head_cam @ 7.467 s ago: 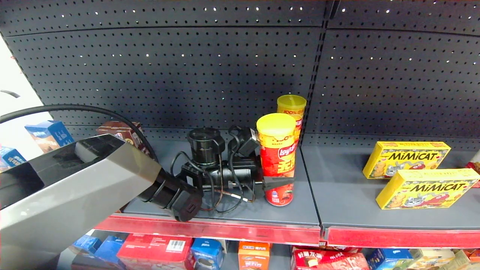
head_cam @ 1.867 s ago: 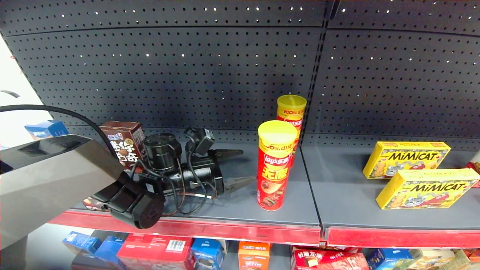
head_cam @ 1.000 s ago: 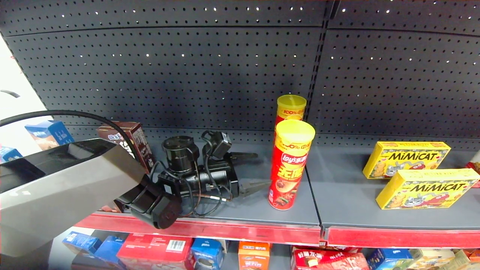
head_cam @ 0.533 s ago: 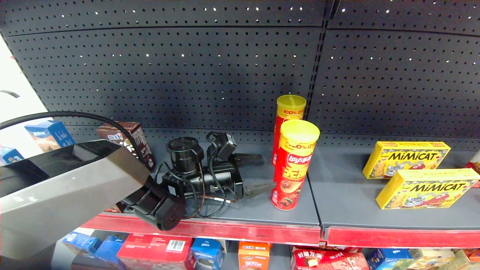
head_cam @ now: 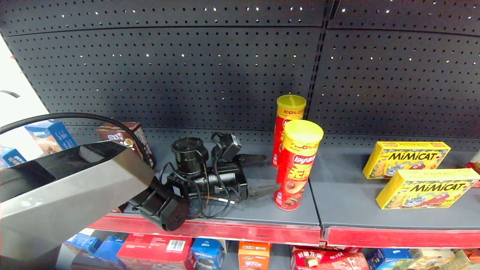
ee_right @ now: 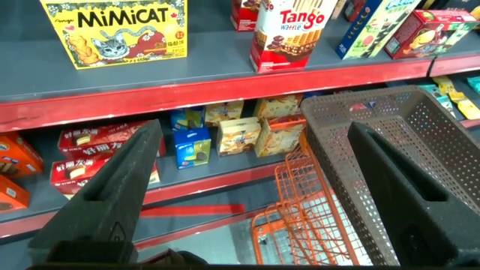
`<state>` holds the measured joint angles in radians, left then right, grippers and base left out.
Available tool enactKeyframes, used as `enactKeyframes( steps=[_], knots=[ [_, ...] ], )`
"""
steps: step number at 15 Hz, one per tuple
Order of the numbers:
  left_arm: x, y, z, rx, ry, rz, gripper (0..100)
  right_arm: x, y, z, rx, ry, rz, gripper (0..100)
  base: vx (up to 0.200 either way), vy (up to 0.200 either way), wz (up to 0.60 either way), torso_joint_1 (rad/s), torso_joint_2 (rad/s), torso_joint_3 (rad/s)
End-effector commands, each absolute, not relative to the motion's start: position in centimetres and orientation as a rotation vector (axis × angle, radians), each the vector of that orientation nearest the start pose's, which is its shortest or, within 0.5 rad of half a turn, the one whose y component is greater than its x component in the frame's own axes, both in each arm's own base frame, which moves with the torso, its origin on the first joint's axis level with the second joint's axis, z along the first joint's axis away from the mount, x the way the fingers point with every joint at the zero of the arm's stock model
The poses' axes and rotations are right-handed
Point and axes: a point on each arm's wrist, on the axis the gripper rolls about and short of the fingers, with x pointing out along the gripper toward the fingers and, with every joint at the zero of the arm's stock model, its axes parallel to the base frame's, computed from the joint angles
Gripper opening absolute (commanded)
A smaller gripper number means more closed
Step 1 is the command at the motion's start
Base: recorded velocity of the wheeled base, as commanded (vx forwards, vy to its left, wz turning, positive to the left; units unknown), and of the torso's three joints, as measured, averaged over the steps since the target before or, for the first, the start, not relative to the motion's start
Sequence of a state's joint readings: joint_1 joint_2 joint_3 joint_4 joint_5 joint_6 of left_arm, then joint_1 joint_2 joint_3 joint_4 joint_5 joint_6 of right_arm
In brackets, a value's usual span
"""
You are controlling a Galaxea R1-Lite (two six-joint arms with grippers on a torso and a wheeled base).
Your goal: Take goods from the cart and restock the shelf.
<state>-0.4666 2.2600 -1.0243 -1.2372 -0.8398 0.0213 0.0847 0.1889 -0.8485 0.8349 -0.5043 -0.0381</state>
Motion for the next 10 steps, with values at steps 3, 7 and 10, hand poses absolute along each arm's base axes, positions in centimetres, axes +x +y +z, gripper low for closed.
enactKeyframes(
  steps=[3,7,10],
  knots=[
    [36.4,-20.2,9.0,0.019,-0.021,-1.299,100,-10.5,-2.0,20.6,-0.087,0.172,-0.416,100,0.000,0.000,0.00,0.000,0.00,0.000],
    [37.0,-18.3,9.7,0.012,-0.063,-1.239,100,-10.5,-2.0,21.1,-0.085,0.163,-0.416,100,0.000,0.000,0.00,0.000,0.00,0.000],
    [36.4,-15.3,15.3,-0.088,-0.184,-1.129,100,-10.2,-2.0,22.5,-0.084,0.159,-0.407,100,0.000,0.000,0.00,0.000,0.00,0.000]
  ],
)
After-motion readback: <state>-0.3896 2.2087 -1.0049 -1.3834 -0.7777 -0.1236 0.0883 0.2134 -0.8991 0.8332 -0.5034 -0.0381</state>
